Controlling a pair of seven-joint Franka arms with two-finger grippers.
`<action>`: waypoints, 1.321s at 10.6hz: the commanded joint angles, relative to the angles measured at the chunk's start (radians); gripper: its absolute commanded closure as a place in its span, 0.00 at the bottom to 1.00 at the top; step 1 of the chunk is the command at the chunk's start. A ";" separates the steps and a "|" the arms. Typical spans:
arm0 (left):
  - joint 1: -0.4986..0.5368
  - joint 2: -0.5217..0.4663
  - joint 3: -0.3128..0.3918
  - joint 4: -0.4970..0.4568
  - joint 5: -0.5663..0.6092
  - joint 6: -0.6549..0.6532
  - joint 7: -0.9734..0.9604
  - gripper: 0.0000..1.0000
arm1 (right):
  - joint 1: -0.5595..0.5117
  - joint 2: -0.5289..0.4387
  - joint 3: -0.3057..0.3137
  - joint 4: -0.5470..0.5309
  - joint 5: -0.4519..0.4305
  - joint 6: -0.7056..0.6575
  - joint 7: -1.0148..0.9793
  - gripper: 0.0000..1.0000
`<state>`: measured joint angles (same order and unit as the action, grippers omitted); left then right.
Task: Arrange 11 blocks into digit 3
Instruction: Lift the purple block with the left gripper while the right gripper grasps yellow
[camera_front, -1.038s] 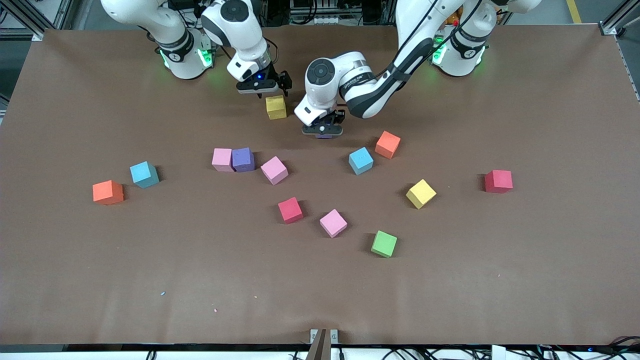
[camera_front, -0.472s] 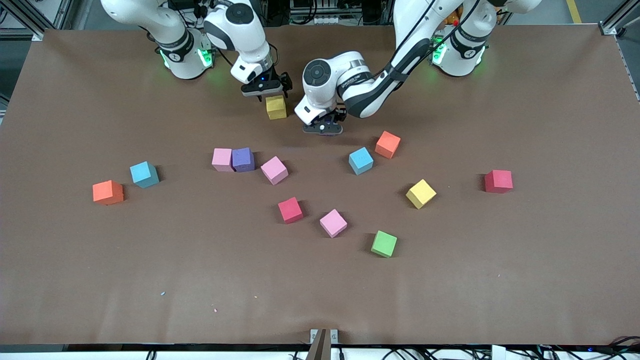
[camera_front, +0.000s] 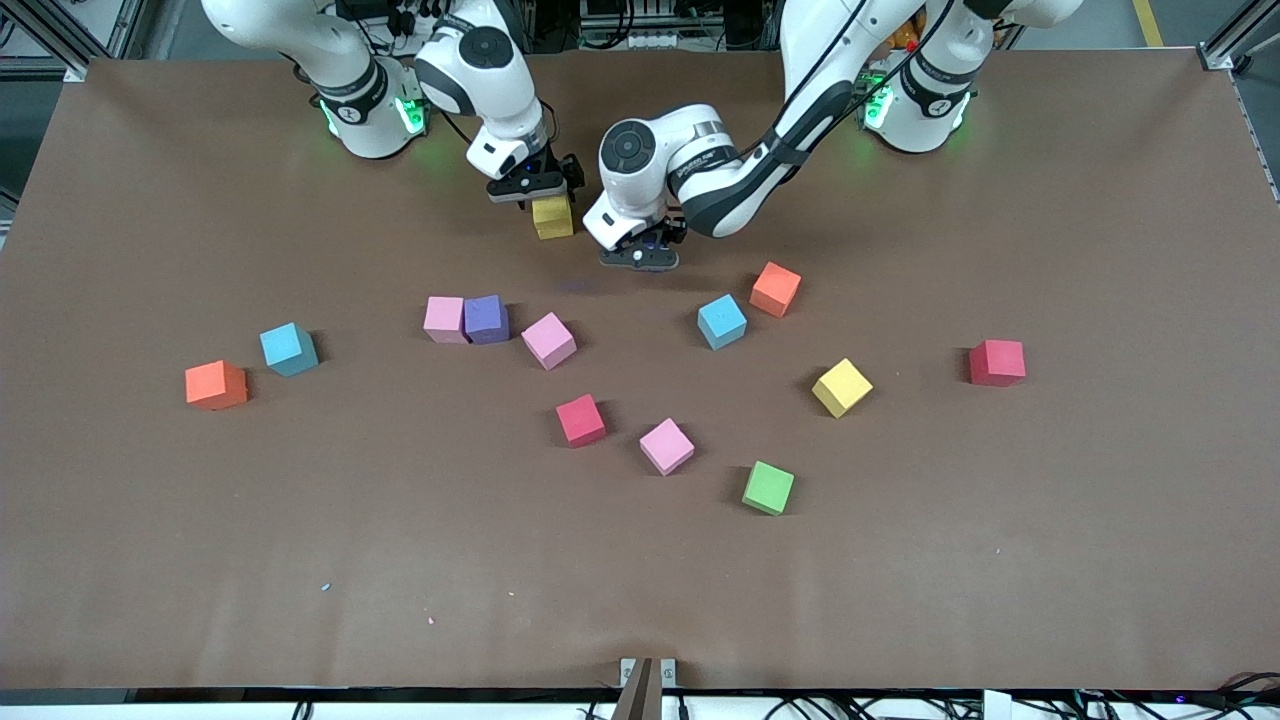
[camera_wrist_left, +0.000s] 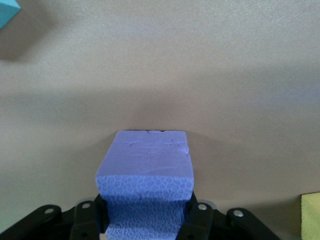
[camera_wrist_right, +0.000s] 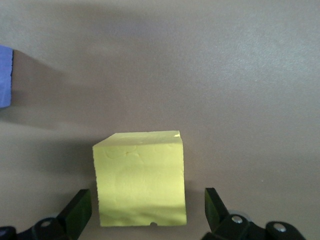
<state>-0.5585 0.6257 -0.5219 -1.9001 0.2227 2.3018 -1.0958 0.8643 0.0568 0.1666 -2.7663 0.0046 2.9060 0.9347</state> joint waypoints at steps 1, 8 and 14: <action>-0.014 0.025 0.010 0.033 0.014 -0.018 -0.004 0.81 | -0.008 0.029 0.008 -0.003 -0.018 0.025 0.009 0.00; -0.008 -0.013 0.020 0.033 0.014 -0.067 -0.024 0.00 | -0.048 0.071 0.004 0.045 -0.020 0.027 0.007 0.03; 0.012 -0.216 0.101 0.082 -0.126 -0.255 -0.088 0.00 | -0.048 0.074 0.005 0.047 -0.023 0.018 0.001 0.87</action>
<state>-0.5455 0.4841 -0.4713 -1.8126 0.1330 2.0983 -1.1439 0.8307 0.1144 0.1628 -2.7299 0.0023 2.9253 0.9344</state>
